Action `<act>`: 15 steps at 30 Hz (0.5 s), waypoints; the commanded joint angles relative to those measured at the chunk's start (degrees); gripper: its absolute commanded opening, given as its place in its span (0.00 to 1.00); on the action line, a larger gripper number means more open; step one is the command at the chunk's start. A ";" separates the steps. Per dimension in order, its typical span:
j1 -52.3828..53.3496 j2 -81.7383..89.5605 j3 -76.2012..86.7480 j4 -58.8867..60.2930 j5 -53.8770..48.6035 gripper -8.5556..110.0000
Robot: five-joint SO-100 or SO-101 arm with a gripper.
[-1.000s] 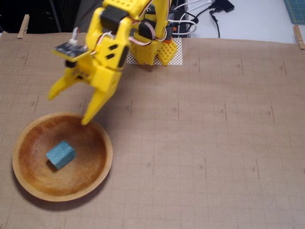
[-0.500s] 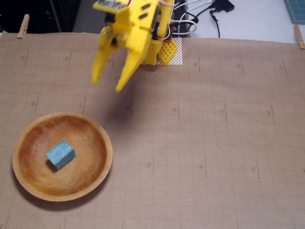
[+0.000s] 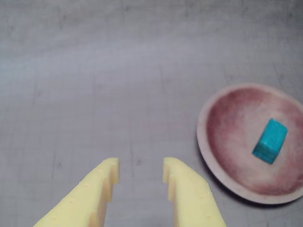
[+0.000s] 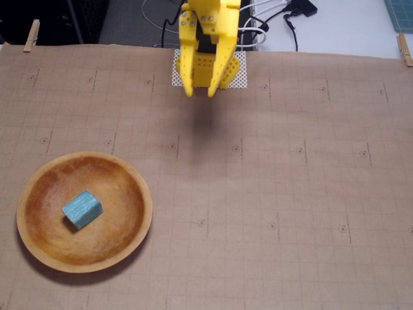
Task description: Grasp a blue block and put it in the bowl.
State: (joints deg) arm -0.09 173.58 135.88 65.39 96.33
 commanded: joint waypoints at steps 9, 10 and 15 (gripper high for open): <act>0.18 13.62 9.76 0.09 -3.25 0.08; 0.26 14.59 10.63 0.09 -3.69 0.08; 0.44 19.51 14.77 1.23 -4.31 0.06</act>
State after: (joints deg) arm 0.18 191.34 150.82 65.83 92.55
